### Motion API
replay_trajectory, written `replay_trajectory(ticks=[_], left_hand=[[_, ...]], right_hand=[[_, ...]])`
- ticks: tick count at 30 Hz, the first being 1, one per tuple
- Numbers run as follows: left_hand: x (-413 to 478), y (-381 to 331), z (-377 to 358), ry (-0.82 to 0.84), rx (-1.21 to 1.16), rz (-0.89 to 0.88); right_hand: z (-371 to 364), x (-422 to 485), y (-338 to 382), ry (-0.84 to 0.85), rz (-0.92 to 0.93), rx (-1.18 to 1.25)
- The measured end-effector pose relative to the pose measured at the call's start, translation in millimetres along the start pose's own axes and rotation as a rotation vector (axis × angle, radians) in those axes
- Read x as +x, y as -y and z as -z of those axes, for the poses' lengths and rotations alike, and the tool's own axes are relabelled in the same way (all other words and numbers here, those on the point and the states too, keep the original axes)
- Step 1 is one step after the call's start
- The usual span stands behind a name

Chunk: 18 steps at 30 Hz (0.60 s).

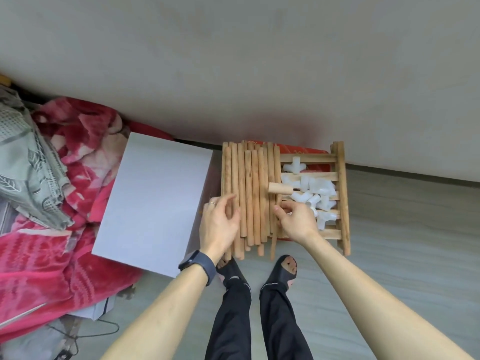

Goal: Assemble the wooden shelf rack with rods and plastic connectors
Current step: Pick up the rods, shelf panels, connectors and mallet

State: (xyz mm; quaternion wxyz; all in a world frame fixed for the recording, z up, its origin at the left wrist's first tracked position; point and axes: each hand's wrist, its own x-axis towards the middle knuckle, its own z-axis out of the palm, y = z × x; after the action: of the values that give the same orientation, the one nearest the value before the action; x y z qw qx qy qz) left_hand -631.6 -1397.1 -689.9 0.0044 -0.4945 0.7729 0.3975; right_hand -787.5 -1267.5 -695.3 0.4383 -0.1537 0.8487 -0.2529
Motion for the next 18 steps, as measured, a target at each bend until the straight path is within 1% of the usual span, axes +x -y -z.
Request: replay_trajectory(ticks=[2, 5, 8, 11, 15, 18], left_hand=[[8, 9, 3, -0.009, 0.004, 0.07], [19, 15, 0, 0.074, -0.017, 0.182], [28, 15, -5, 0.152, -0.104, 0.304], [30, 13, -10, 0.211, -0.153, 0.362], [30, 11, -13, 0.275, -0.227, 0.395], [35, 10, -11, 0.306, -0.278, 0.415]], right_hand=[[-6, 5, -2, 0.0, 0.021, -0.036], [-12, 10, 2, -0.042, 0.056, -0.089], [-16, 11, 10, -0.084, 0.094, -0.149], [-15, 6, 14, -0.102, 0.125, -0.21], [6, -9, 8, -0.136, 0.106, -0.15], [40, -18, -9, -0.302, 0.118, -0.045]])
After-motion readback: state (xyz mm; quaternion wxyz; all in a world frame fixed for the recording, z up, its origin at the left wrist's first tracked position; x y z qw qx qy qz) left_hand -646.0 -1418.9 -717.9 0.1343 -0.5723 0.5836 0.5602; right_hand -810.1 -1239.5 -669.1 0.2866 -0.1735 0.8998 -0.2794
